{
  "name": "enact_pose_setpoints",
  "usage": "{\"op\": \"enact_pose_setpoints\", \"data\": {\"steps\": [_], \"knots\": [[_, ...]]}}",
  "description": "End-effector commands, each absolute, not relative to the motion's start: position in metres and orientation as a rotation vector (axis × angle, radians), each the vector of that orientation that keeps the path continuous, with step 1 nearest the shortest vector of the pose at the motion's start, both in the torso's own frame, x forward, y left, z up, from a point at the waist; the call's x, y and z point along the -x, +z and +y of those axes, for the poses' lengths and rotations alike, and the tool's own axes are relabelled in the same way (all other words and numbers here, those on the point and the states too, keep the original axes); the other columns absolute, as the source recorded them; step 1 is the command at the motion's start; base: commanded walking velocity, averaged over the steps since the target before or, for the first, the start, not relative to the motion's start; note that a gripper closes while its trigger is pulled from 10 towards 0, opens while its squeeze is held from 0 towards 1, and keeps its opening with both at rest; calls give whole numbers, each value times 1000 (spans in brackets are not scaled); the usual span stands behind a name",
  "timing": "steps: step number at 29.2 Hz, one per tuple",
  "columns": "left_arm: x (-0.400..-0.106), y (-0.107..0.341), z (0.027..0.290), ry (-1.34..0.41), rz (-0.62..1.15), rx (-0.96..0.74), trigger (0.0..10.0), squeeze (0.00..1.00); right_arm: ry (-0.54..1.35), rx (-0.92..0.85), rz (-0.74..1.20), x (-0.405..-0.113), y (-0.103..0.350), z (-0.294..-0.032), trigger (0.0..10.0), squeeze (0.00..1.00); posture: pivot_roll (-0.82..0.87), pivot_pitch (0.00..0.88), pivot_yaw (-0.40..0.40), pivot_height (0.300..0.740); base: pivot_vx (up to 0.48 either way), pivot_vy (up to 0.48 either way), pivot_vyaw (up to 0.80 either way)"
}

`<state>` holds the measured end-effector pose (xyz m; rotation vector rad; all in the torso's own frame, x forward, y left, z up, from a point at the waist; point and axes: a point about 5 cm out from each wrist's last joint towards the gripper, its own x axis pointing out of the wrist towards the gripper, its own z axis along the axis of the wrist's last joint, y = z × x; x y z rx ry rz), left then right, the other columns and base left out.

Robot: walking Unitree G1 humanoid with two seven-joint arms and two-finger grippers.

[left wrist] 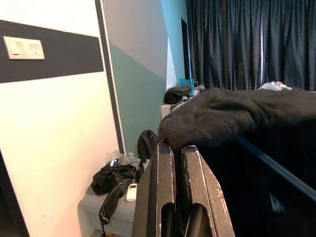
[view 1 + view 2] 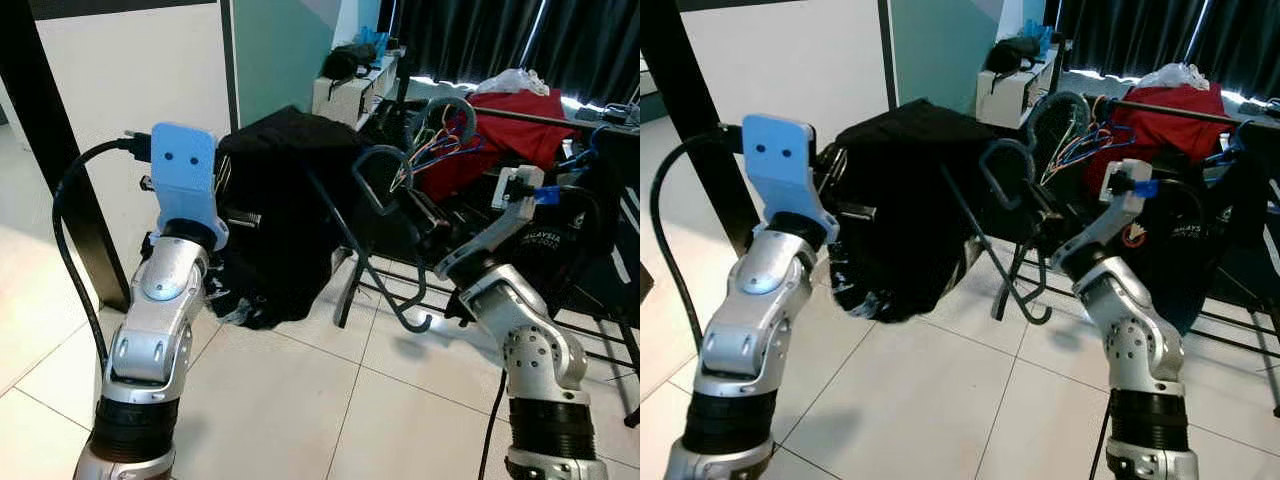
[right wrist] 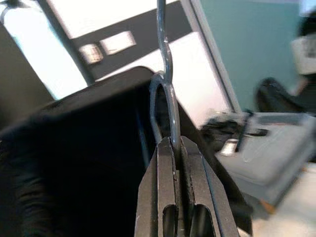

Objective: Hang hanger

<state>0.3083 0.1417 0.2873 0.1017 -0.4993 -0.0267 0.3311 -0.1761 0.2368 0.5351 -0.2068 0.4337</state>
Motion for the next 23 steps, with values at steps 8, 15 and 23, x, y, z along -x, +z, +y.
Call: {"op": "enact_pose_setpoints", "data": {"steps": [8, 15, 23], "knots": [[-297, 307, 145, -14, -618, -43, 0, 0, 100, -681, -187, -345, 230, -212, 10000, 0, -6, 0, -75, 740, 0, 0, 0], [-282, 304, 100, -354, -652, 26, 0, 0, 21, -825, -185, -353, 233, -212, 10000, 0, -7, 0, -77, 740, 0, 0, 0], [-239, 252, 39, -964, -454, 27, 0, 0, -35, -869, -260, -360, 252, -219, 10000, 0, -8, 0, -85, 740, 0, 0, 0]]}}
